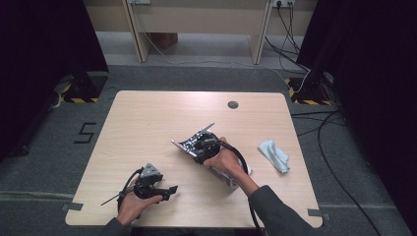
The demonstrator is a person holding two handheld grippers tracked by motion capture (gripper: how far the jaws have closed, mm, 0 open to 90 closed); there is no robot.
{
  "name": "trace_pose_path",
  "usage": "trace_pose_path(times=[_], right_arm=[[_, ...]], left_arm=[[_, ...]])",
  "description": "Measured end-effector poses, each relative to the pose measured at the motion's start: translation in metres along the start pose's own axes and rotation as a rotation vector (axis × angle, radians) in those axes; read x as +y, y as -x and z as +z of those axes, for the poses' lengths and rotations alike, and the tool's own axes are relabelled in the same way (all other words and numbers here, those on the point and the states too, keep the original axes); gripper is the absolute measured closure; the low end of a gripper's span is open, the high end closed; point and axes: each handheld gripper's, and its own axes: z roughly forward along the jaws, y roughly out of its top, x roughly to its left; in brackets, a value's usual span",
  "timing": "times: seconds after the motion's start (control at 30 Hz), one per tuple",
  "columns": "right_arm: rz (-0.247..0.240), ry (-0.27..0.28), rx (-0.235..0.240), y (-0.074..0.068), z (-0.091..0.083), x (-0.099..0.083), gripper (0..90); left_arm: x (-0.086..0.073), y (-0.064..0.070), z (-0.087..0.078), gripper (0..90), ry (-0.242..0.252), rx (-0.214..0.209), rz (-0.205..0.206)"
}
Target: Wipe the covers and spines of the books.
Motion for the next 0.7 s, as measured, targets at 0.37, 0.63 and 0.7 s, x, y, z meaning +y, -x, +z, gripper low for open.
trace_pose_path(times=[0.37,0.63,0.7], right_arm=[[0.005,-0.018,0.026,-0.005,0.007,-0.003,76.4],[0.031,-0.031,0.059,-0.009,0.013,-0.006,72.5],[0.033,-0.031,0.064,-0.01,0.016,-0.008,71.8]], left_arm=[[0.0,0.001,0.001,21.3,-0.005,-0.004,0.007],[0.001,0.003,0.003,21.3,-0.005,-0.004,0.009],[0.0,0.003,0.002,21.3,-0.008,-0.007,0.015]])
